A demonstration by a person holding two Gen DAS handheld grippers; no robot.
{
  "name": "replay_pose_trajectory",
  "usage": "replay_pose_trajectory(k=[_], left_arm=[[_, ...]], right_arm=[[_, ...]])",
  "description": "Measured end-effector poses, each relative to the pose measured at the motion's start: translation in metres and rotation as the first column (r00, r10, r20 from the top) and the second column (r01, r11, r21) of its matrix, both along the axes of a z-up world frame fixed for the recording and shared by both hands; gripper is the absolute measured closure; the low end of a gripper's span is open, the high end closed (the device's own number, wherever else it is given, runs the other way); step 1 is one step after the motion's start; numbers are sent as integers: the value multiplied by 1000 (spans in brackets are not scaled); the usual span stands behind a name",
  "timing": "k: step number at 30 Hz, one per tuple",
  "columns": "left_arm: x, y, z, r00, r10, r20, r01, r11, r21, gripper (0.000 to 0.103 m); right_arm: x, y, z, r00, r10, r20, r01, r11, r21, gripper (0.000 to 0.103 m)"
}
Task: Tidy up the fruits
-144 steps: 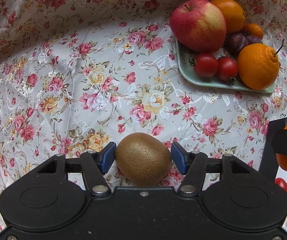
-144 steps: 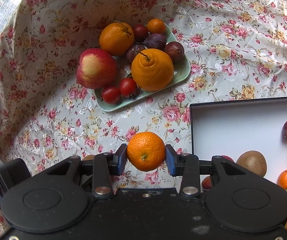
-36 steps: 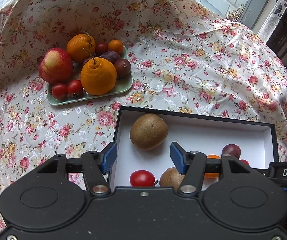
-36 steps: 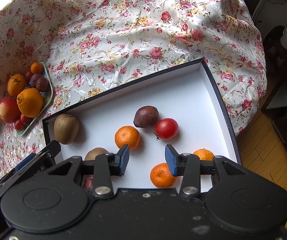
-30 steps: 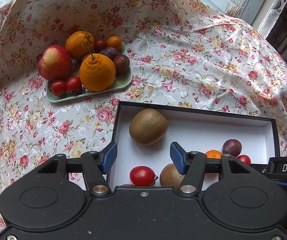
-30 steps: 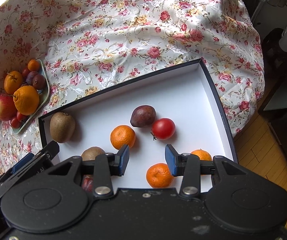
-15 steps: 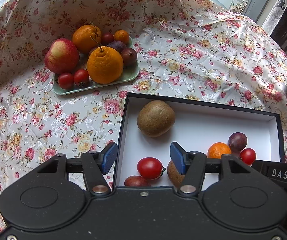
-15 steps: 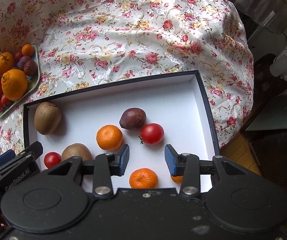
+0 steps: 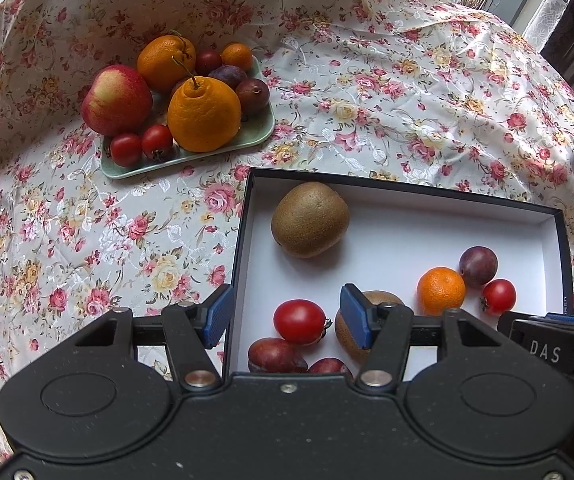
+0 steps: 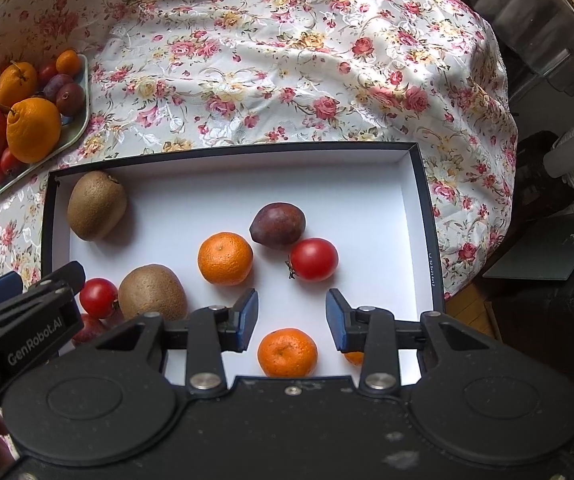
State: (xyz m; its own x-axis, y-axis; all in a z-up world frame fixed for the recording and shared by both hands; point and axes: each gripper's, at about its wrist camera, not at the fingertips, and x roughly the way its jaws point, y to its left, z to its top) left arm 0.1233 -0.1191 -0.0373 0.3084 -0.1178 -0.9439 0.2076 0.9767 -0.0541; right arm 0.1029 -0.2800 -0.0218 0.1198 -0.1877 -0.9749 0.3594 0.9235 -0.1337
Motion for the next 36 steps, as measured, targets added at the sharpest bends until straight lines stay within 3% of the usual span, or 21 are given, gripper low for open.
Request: replay_pose_trajectory(k=[36], left_arm=[[-1,-9,-7,998,-52,-43,52,999,10,41]], right_arm=[[0,-4,-2,1000,-12,-21,13,1000,18,65]])
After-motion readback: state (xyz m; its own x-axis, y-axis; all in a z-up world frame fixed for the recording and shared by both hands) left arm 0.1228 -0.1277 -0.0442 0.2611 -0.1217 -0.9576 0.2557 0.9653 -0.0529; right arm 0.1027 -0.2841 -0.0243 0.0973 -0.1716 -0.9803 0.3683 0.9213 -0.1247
